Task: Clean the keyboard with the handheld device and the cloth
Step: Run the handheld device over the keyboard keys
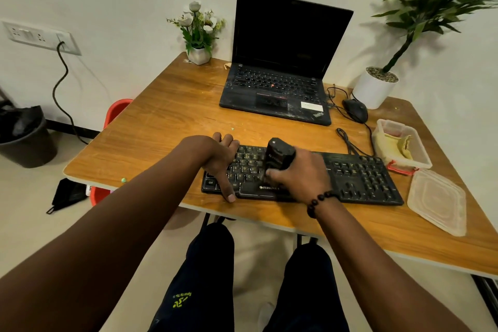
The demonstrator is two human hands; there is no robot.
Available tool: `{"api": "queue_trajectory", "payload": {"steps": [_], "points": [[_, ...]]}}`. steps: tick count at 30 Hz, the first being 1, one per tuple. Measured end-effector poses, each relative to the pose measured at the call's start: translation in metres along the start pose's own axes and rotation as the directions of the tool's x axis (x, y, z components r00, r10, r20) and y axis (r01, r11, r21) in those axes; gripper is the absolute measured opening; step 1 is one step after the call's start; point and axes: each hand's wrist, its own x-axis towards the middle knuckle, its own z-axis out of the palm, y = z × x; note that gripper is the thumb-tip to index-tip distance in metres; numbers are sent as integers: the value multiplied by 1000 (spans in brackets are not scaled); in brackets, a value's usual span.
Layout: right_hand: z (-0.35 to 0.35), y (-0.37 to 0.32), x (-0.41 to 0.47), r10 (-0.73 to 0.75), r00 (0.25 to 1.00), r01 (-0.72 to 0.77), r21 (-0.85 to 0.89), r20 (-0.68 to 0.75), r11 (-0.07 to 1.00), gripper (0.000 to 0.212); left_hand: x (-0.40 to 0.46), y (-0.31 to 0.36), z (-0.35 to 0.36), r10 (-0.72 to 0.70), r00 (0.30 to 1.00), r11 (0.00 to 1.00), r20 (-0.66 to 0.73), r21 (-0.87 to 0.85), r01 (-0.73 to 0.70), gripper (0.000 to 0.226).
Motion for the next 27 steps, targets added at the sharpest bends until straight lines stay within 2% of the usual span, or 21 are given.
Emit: {"api": "queue_trajectory", "payload": {"steps": [2, 4, 6, 8, 9, 12, 14, 16, 17, 19, 21, 24, 27], "points": [[-9, -1, 9, -3, 999, 4, 16, -53, 1000, 34, 0, 0, 0, 1, 1000, 1000, 3, -7, -1, 156], [-9, -1, 9, -26, 999, 25, 44, 35, 999, 37, 0, 0, 0, -5, 1000, 1000, 3, -10, 5, 156], [-3, -4, 0, -59, 990, 59, -2, 130, 998, 39, 1, 0, 0, -3, 1000, 1000, 2, 0, 3, 157], [0, -9, -7, -80, 962, 55, 102, 262, 993, 40, 2, -1, -1, 1, 1000, 1000, 4, 3, -1, 157], [0, -10, -8, -95, 955, 51, 159, 282, 986, 41, 1, -1, -1, 2, 1000, 1000, 3, 4, -2, 156], [1, -9, -5, -108, 981, 86, 140, 163, 986, 37, 0, 0, 0, 2, 1000, 1000, 1, 1, -2, 156], [7, -10, -1, -122, 987, 119, 30, 101, 992, 37, 0, 0, 0, 1, 1000, 1000, 2, -7, -1, 156], [8, -10, 4, -108, 992, 102, -92, -63, 991, 37, 0, 0, 0, 1, 1000, 1000, 3, -6, -1, 156], [5, -9, 8, -98, 988, 89, -80, -120, 993, 36, 0, 0, 0, 0, 1000, 1000, 3, -7, 0, 156], [-2, -6, 15, -100, 994, 101, 16, -53, 995, 35, 0, 0, 0, 1, 1000, 1000, 1, -9, -1, 155], [1, -3, 15, -130, 988, 131, -10, 83, 991, 36, -1, 1, 0, 2, 1000, 1000, 0, -5, -2, 154], [2, -5, 19, -96, 995, 97, -115, 13, 989, 39, -1, 1, -2, 7, 1000, 1000, -1, -5, -7, 154], [-3, -6, 26, -116, 992, 118, -25, 46, 993, 39, -2, 2, -1, 11, 1000, 1000, -9, 3, -11, 152]]}}
